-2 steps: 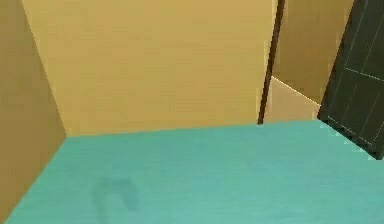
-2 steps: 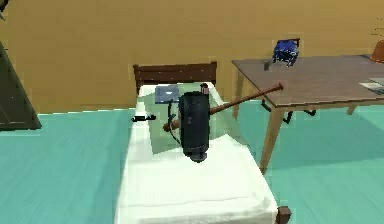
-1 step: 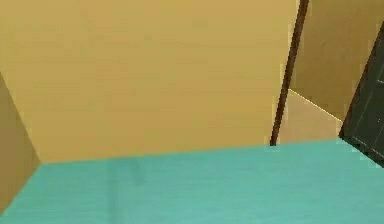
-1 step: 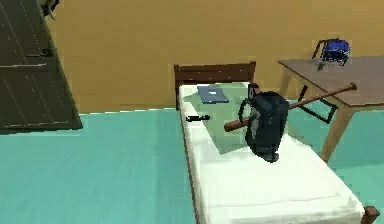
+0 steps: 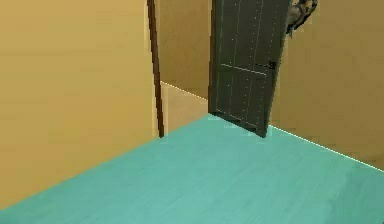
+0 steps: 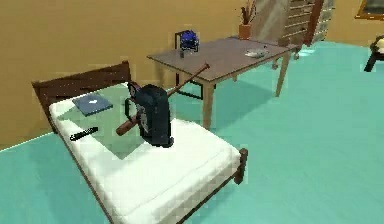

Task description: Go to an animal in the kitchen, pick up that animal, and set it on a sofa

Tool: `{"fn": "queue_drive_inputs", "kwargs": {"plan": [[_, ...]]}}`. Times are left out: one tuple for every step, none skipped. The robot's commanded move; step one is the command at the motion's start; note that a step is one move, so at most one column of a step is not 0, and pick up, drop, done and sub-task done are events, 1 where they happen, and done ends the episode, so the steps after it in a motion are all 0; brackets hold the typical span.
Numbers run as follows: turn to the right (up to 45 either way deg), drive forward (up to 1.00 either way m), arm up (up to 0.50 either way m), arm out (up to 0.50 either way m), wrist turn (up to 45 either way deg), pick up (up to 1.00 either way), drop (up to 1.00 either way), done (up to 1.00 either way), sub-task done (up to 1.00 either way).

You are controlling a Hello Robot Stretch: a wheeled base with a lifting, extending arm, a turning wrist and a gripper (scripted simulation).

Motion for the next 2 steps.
{"fn": "queue_drive_inputs", "kwargs": {"plan": [[0.0, 0.45, 0.00, 0.00, 0.0, 0.00, 0.00, 0.00, 0.00], [3.0, 0.00, 0.00, 0.00, 0.0, 0.00, 0.00, 0.00, 0.00]]}}
